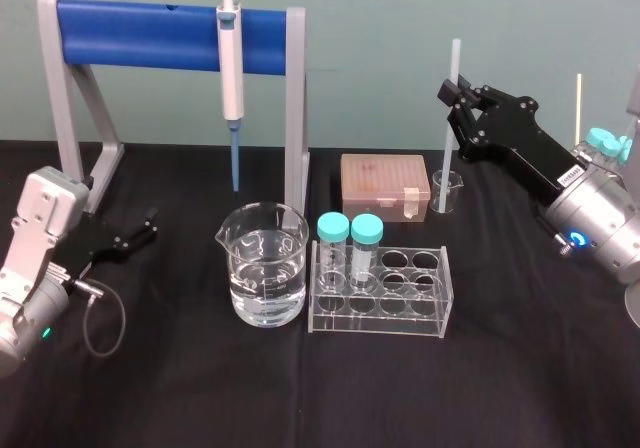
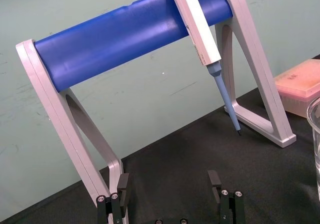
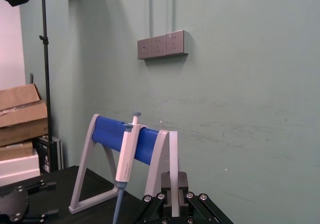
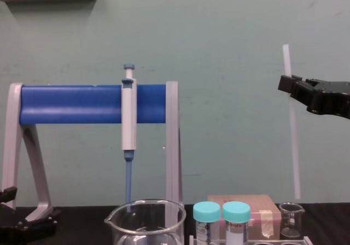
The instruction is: Pick up the stirring rod with one hand, then place it down.
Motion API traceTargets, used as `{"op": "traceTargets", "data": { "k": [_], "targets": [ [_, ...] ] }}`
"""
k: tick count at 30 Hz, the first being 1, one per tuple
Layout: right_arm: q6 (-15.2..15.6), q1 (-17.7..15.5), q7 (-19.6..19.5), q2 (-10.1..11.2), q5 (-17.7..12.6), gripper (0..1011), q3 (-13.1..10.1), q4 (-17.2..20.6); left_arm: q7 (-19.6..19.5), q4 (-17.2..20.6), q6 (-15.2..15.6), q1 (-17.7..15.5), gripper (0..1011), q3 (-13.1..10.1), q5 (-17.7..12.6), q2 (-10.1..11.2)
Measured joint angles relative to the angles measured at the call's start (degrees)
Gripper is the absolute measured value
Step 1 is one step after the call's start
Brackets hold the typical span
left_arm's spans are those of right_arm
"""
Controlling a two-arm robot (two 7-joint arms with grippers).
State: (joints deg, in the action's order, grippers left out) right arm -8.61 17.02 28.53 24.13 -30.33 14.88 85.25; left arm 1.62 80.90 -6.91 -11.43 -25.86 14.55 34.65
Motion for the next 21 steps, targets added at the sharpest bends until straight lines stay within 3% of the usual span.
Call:
{"op": "traceTargets", "data": {
  "k": [21],
  "targets": [
    [0.13,-0.11,-0.05,0.06,-0.03,77,0.01,0.20,0.00,0.00,0.00,0.00,1000,0.00,0.00,0.00]
  ]
}}
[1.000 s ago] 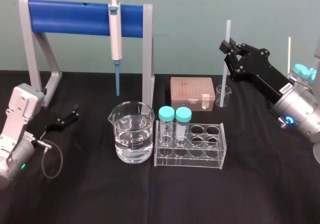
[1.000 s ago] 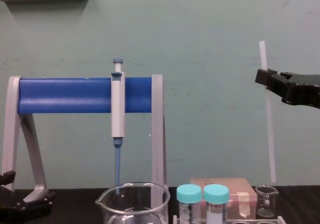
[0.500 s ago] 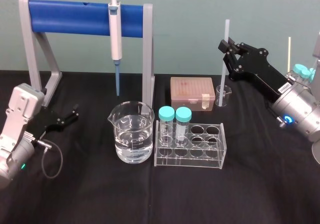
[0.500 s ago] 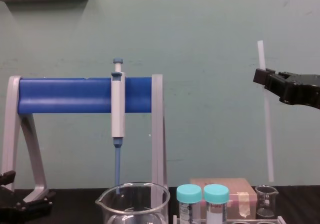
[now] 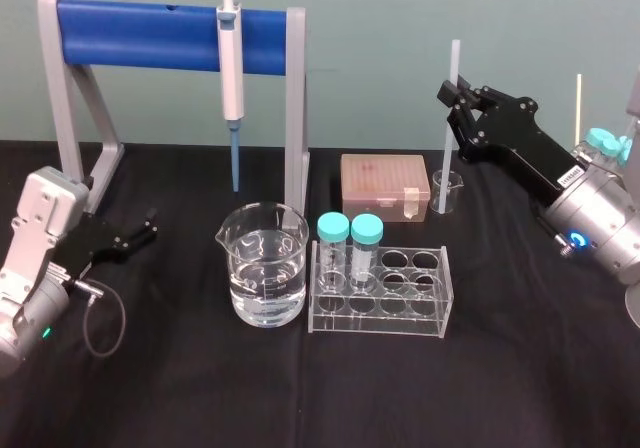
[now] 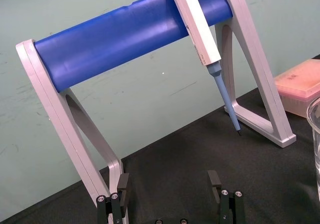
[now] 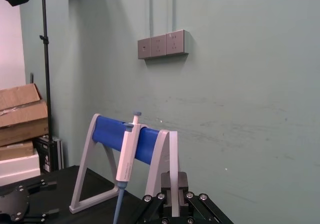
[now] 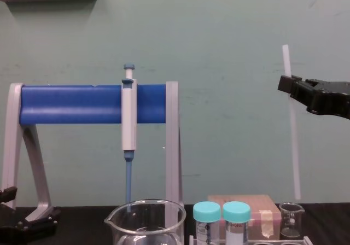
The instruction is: Pick up the stirring rod with one hand, then place it down.
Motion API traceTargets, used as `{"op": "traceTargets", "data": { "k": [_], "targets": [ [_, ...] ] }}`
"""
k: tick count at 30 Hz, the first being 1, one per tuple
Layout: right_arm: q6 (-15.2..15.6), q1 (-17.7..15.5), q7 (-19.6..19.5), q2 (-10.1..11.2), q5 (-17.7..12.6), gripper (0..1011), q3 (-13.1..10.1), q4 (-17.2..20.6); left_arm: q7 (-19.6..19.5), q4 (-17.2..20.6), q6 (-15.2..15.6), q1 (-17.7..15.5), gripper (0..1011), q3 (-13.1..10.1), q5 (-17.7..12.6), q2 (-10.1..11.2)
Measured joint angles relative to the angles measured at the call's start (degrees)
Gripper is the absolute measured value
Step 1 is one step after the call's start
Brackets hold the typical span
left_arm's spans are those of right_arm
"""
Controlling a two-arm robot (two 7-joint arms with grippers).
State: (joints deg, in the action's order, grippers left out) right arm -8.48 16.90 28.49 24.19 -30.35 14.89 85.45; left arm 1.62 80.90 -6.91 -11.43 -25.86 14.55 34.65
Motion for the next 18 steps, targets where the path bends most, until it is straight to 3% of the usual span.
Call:
{"op": "traceTargets", "data": {
  "k": [18],
  "targets": [
    [0.05,-0.89,0.04,0.47,-0.34,78,-0.18,1.24,0.00,0.00,0.00,0.00,1000,0.00,0.00,0.00]
  ]
}}
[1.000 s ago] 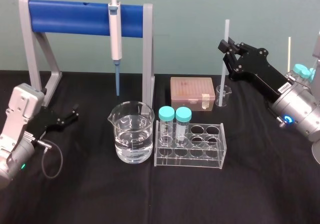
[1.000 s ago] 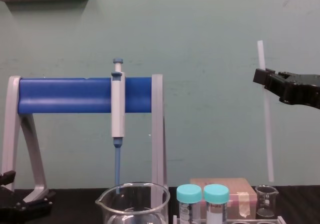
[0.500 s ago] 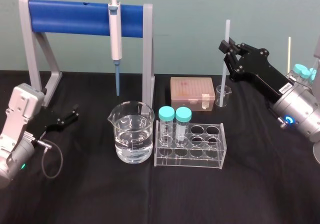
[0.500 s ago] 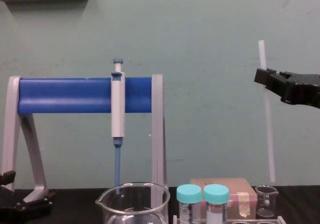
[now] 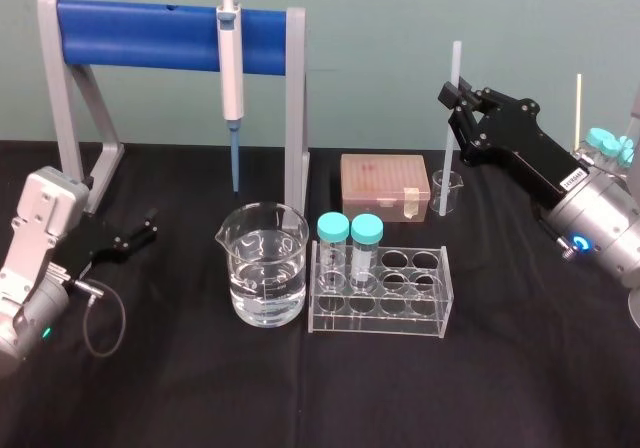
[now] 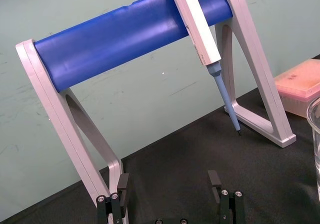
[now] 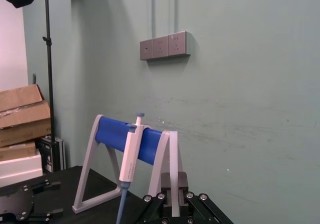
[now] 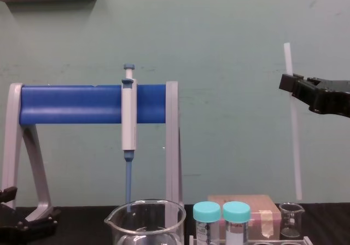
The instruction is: Pick up the stirring rod with one hand, then place it down.
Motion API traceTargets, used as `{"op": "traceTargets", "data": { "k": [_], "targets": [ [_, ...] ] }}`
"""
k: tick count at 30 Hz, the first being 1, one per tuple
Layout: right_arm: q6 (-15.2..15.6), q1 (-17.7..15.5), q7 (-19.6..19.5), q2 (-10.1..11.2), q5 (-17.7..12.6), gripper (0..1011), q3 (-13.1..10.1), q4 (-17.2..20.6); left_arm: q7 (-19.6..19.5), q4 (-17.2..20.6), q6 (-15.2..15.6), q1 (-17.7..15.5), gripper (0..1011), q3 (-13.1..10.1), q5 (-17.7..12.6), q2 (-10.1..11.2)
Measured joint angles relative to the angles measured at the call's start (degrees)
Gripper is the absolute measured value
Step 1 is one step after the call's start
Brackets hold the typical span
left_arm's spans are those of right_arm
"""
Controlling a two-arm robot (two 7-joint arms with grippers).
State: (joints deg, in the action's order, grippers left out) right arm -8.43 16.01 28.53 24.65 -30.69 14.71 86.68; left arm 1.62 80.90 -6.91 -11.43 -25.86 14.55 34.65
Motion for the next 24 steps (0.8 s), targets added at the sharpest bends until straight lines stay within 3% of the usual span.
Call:
{"op": "traceTargets", "data": {
  "k": [17,24],
  "targets": [
    [1.44,-1.85,0.81,1.03,-0.99,78,0.83,1.50,0.00,0.00,0.00,0.00,1000,0.00,0.00,0.00],
    [1.28,-2.27,0.25,1.04,0.07,78,1.69,0.39,0.00,0.00,0.00,0.00,1000,0.00,0.00,0.00]
  ]
}}
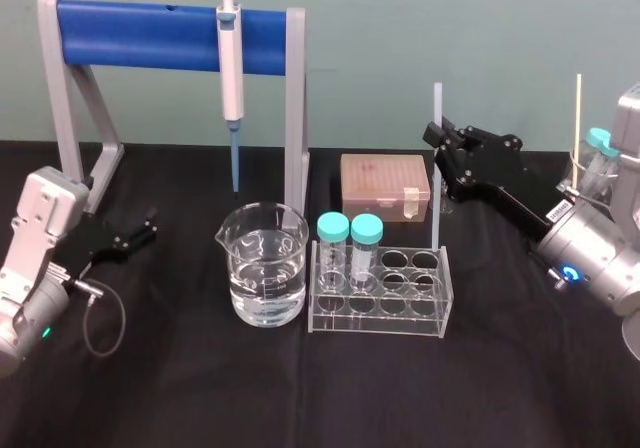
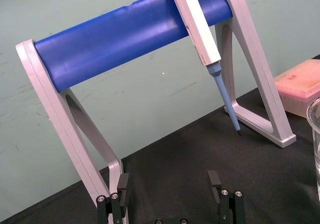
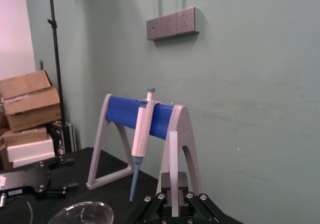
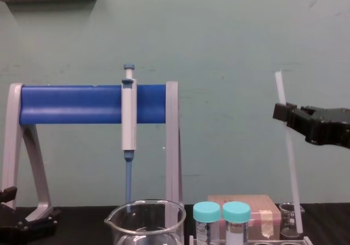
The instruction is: Pick up the stirring rod with one hand, then place it down.
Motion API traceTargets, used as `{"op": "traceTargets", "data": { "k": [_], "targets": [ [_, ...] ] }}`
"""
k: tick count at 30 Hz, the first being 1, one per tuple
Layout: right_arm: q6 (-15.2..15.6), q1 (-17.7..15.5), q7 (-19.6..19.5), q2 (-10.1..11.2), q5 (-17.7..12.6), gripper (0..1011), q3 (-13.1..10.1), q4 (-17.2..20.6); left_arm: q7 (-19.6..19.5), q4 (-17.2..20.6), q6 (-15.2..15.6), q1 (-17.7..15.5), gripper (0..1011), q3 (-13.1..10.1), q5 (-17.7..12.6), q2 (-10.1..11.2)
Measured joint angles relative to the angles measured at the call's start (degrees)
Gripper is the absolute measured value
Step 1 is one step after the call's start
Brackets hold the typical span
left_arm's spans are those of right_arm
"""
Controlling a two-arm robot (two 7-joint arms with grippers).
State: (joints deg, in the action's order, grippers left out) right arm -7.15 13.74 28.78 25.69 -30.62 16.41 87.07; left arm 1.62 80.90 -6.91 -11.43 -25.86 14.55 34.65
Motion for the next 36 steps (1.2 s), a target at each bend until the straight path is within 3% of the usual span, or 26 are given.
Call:
{"op": "traceTargets", "data": {
  "k": [18,36],
  "targets": [
    [-1.34,0.08,0.72,-1.61,-0.05,78,0.40,-2.88,0.00,0.00,0.00,0.00,1000,0.00,0.00,0.00],
    [-4.72,1.69,2.25,-3.75,0.62,78,1.16,-8.36,0.00,0.00,0.00,0.00,1000,0.00,0.00,0.00]
  ]
}}
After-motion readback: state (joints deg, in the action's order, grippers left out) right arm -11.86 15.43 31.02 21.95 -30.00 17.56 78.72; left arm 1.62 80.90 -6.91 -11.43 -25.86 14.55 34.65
